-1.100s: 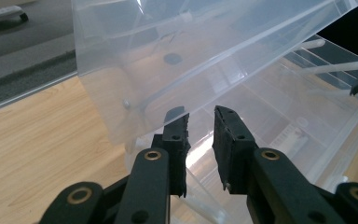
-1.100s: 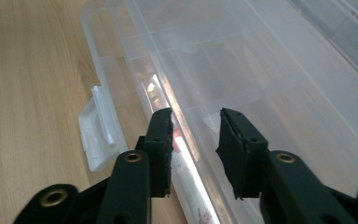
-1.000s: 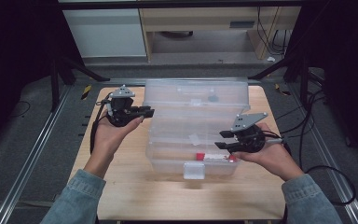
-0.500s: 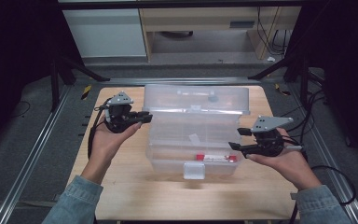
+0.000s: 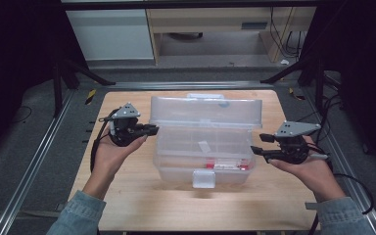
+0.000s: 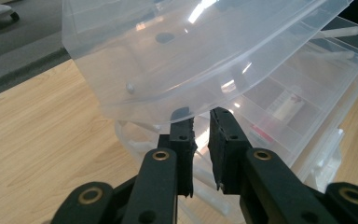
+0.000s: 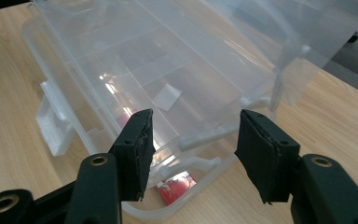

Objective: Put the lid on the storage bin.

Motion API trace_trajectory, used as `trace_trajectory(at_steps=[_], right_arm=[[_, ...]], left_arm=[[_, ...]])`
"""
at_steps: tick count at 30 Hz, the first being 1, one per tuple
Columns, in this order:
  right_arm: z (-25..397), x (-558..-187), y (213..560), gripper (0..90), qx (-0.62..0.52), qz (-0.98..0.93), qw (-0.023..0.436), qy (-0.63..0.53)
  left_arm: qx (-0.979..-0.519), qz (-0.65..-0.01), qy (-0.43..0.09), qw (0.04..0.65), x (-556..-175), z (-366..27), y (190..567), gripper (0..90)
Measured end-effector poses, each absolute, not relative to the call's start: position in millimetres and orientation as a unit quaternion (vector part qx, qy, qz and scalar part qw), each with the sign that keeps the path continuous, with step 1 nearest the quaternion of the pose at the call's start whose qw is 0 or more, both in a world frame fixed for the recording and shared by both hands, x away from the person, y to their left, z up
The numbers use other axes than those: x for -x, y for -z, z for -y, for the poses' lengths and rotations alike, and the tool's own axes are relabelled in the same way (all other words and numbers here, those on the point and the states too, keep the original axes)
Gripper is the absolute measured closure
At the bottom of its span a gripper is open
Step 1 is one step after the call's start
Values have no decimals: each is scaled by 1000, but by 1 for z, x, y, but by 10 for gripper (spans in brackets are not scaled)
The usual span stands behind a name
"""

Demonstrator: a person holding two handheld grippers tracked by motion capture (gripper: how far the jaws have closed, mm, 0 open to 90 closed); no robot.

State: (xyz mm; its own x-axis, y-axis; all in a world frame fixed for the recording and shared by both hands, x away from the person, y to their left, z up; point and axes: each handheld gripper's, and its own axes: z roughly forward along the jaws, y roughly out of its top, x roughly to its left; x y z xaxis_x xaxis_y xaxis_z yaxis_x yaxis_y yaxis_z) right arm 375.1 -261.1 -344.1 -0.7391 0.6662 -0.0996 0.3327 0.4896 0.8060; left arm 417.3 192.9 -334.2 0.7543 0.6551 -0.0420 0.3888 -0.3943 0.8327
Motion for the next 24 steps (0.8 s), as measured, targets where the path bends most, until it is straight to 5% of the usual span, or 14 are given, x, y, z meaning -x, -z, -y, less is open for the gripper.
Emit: trace_trajectory(at_steps=[24], right_arm=[[278, -375, 353, 474, -333, -827, 213, -399]], left_arm=[[-831, -303, -150, 443, -394, -199, 358, 826]])
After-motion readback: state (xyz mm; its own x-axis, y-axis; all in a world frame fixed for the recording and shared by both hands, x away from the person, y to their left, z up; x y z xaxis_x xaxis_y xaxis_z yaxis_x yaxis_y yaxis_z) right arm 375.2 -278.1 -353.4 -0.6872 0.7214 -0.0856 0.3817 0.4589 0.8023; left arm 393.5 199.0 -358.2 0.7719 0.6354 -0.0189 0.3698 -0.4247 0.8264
